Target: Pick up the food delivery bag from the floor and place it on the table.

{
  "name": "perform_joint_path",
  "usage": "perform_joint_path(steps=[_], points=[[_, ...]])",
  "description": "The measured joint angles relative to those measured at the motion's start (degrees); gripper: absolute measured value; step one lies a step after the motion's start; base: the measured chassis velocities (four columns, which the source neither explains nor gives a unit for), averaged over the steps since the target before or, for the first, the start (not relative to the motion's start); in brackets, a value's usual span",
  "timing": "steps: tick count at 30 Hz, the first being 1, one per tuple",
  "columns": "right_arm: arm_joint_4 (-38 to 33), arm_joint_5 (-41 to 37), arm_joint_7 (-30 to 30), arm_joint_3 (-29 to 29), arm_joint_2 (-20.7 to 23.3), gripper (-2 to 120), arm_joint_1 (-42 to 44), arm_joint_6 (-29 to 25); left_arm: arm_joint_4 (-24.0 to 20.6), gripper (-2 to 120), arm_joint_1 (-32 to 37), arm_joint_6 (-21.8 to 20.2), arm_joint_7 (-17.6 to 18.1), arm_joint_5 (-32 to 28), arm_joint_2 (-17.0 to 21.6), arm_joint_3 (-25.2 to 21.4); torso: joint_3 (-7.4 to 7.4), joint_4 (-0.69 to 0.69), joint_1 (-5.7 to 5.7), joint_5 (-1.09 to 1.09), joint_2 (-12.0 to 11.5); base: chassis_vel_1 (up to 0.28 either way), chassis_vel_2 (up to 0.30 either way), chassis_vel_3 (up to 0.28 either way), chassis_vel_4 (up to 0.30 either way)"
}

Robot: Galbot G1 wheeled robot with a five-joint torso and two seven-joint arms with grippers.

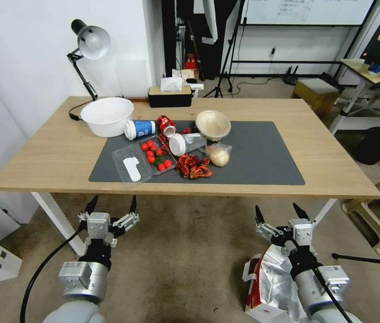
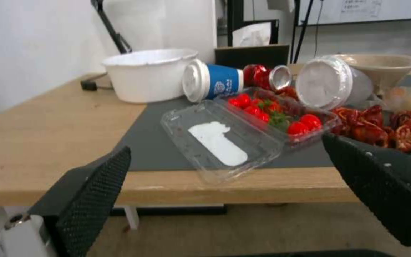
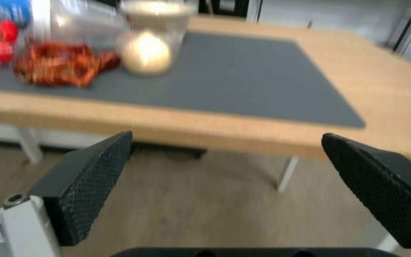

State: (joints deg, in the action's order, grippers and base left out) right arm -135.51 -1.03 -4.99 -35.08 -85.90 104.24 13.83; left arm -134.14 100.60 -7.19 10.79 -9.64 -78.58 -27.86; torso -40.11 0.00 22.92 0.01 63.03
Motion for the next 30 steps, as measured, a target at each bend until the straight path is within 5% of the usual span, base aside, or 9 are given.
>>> perform_joint_path(steps=[4,16,30], points=[[-1.37,-0.60,-1.99,-1.45,-0.05,100,0.22,5.05,-1.33,100,-1.18,-3.63,5.25,-4.73,3.36,1.79,0.00,0.00,0.00,-0.02,0.00,0.000,0.000,0.000,0.000],[-1.70,-0.77,-2.31,-2.06,-0.26,100,0.27,5.77,-5.54,100,-4.98,-14.59,22.16,-19.97,14.17,7.67,0.00,-0.01,0.00,0.00,0.00,0.000,0.000,0.000,0.000],[-1.47,-0.61,-2.31,-2.05,-0.22,100,0.17,5.20,-5.55,100,-3.87,-10.75,23.60,-20.69,14.19,8.13,0.00,0.00,0.00,-0.01,0.00,0.000,0.000,0.000,0.000]])
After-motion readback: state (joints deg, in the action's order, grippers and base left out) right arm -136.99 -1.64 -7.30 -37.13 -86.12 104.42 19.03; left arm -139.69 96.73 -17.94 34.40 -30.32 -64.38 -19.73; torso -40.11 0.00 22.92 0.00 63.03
